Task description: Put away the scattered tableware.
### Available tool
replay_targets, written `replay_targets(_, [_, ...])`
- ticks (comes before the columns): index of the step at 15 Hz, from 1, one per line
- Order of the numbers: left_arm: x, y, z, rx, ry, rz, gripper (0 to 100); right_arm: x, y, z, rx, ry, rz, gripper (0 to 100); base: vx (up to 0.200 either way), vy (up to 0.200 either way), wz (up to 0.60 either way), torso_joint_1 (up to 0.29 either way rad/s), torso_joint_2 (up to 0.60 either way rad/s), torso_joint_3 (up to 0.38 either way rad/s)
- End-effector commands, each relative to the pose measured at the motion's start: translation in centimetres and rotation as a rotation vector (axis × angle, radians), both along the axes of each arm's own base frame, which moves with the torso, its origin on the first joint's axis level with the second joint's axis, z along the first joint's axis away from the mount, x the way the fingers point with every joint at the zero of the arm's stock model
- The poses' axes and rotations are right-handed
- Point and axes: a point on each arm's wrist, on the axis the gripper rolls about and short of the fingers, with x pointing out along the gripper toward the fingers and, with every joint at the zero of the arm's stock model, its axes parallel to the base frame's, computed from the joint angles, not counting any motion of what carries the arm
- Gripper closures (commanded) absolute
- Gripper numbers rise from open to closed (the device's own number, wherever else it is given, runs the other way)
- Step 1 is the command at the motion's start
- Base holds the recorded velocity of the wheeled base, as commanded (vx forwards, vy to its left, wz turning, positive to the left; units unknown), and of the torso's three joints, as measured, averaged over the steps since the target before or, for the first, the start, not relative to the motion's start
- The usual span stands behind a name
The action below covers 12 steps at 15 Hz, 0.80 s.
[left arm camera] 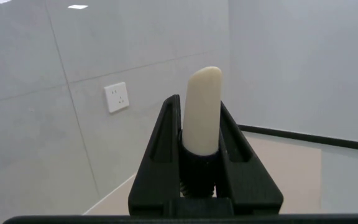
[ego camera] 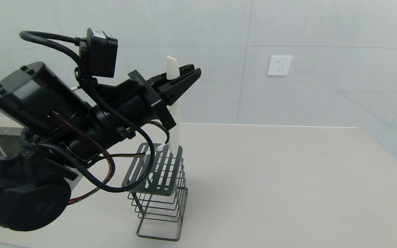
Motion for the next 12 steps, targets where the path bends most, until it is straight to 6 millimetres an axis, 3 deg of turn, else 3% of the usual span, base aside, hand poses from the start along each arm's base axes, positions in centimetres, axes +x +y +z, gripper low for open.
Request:
replay_targets(1, [0.0,-0.4,0.6,-0.021,-0.003,0.029,100,0.0,0.0,0.0,0.0,0.005,0.0,100,0.0,0.0,0.0,0.0,0.0,0.0])
replay_targets(5, [-0.8,-2.0,1.0,-0.076,0.061,0.16,100,0.0,0.0,0.0,0.0,0.005,0.0,100,0.0,0.0,0.0,0.0,0.0,0.0])
replay_targets(10, [0.1,-1.6,0.8,-0.106,0.15,0.352,100,0.0,0.0,0.0,0.001,0.005,0.002,100,0.0,0.0,0.0,0.0,0.0,0.0])
replay_targets(12, [1.3,-1.3,-0.2,-0.105,0.187,0.452,100,0.0,0.0,0.0,0.001,0.007,0.002,100,0.0,0.0,0.0,0.0,0.0,0.0])
